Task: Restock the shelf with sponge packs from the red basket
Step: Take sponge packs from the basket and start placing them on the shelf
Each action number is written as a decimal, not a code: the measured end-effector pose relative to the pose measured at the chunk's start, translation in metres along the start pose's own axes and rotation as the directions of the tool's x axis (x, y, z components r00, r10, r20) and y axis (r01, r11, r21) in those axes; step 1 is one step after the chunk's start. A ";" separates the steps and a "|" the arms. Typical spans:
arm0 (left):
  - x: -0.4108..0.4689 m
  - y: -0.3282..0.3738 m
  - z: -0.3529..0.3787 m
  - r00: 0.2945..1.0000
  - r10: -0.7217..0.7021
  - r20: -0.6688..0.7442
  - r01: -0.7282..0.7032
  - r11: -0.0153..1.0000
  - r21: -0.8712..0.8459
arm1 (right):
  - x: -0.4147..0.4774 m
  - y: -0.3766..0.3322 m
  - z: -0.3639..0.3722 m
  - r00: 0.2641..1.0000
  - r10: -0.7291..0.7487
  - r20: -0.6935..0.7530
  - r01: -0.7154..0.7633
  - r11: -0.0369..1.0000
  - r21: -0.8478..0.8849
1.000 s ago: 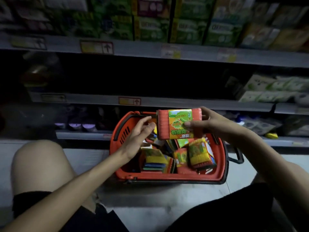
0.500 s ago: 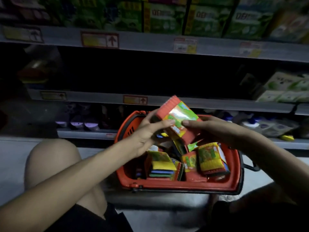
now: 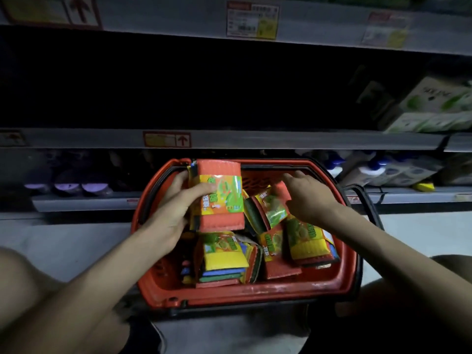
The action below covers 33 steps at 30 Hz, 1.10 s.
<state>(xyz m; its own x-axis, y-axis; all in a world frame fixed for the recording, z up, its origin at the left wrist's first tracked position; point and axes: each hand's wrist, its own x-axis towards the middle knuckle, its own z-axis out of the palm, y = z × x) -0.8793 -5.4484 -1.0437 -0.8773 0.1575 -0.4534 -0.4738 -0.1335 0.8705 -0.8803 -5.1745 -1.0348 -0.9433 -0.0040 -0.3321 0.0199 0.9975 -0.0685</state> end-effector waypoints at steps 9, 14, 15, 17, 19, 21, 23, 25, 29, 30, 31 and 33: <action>-0.002 -0.021 -0.019 0.979 -0.205 0.006 0.203 0.968 -0.148 | 0.020 0.009 0.013 0.957 0.026 0.289 -0.188 0.814 0.549; -0.012 -0.018 -0.020 0.975 -0.218 0.046 0.222 0.959 -0.177 | 0.014 -0.015 0.015 0.977 0.010 0.213 -0.147 0.757 0.637; -0.014 -0.019 -0.020 0.974 -0.221 0.049 0.227 0.959 -0.170 | 0.012 -0.020 0.013 0.980 0.006 0.200 -0.135 0.759 0.636; -0.016 -0.021 -0.020 0.975 -0.219 0.043 0.223 0.962 -0.157 | 0.013 -0.022 0.015 0.986 -0.010 0.166 -0.094 0.791 0.605; -0.017 -0.024 -0.021 0.977 -0.209 0.031 0.211 0.966 -0.148 | 0.012 -0.025 0.016 0.985 0.000 0.170 -0.086 0.862 0.500; -0.019 -0.024 -0.021 0.978 -0.210 0.019 0.210 0.967 -0.142 | 0.008 -0.027 0.016 0.982 0.031 0.188 -0.121 0.863 0.491; -0.023 -0.021 -0.019 0.975 -0.223 0.024 0.224 0.963 -0.154 | 0.001 -0.030 0.015 0.981 0.029 0.192 -0.135 0.810 0.570; -0.026 -0.017 -0.017 0.972 -0.231 0.032 0.234 0.960 -0.153 | -0.005 -0.030 0.012 0.982 0.010 0.189 -0.130 0.761 0.636; -0.032 -0.006 -0.016 0.974 -0.224 0.028 0.226 0.957 -0.185 | -0.016 -0.024 0.005 0.983 0.055 0.177 -0.169 0.663 0.729; -0.033 -0.003 -0.016 0.976 -0.217 0.025 0.218 0.956 -0.197 | -0.019 -0.021 0.002 0.984 0.085 0.155 -0.174 0.619 0.766; -0.035 0.000 -0.017 0.977 -0.210 0.027 0.211 0.955 -0.209 | -0.022 -0.019 -0.001 0.985 0.111 0.131 -0.171 0.567 0.806; -0.039 0.005 -0.020 0.980 -0.190 0.053 0.197 0.955 -0.222 | -0.027 -0.016 -0.008 0.984 0.151 0.096 -0.156 0.462 0.873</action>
<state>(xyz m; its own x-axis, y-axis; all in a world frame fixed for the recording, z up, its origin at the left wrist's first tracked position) -0.8493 -5.4747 -1.0258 -0.7660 0.2320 -0.5995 -0.6423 -0.3140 0.6991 -0.8583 -5.1898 -1.0170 -0.8931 0.1396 -0.4277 0.4460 0.3991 -0.8011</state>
